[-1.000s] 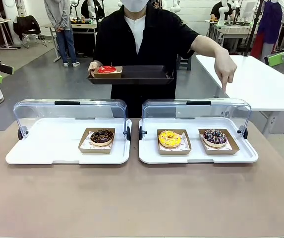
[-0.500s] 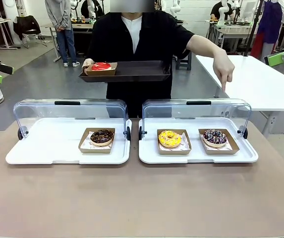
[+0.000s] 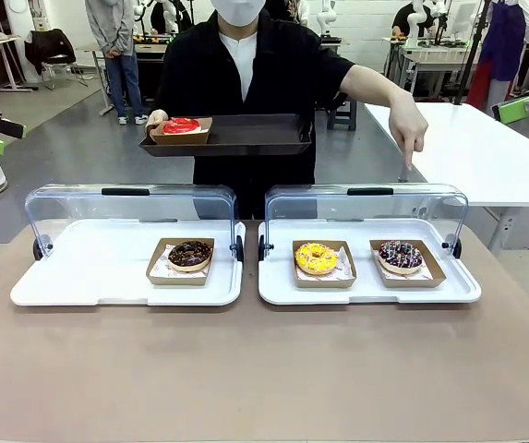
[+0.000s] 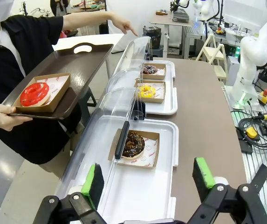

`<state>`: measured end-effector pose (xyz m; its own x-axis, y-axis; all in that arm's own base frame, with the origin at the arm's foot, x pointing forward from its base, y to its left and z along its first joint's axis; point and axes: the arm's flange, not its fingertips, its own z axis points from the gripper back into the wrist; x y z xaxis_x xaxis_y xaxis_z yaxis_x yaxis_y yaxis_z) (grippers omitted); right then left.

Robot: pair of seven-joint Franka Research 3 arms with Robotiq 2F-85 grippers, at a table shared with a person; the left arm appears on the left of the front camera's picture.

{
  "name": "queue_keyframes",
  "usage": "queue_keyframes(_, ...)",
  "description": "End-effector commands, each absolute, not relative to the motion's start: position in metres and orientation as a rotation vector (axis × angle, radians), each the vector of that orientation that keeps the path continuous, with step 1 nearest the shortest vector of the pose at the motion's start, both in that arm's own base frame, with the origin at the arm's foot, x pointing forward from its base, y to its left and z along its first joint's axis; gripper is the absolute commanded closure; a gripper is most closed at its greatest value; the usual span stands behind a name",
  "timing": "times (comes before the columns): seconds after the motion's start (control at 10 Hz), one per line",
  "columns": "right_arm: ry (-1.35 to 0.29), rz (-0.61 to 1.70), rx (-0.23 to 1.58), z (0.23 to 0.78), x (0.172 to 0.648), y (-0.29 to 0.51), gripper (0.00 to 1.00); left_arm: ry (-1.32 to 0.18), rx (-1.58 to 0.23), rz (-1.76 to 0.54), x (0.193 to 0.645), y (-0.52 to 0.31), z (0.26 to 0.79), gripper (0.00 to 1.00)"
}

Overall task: Provide the desired donut to the person.
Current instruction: Pick up and lift the Paper togo box containing the Donut pointed at by the person.

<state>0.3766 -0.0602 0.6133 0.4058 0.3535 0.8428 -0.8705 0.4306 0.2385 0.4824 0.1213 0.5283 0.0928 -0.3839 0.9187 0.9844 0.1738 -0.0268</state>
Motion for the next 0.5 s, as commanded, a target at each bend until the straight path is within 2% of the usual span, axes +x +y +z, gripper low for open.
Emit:
queue_keyframes(0.0, -0.682, 1.094, 0.729, 0.625, 0.381, -0.052, 0.0, -0.957, -0.826, -1.204, 0.483, 0.122, 0.529, 0.0)
queue_keyframes(0.2, -0.472, 1.315, 0.656, 0.639, 0.396, -0.044, 0.0, -0.957, -0.826, -1.204, 0.483, 0.122, 0.529, 0.0)
queue_keyframes(0.4, -0.34, 1.528, 0.569, 0.645, 0.408, -0.035, 0.0, -0.957, -0.826, -1.204, 0.483, 0.122, 0.529, 0.0)
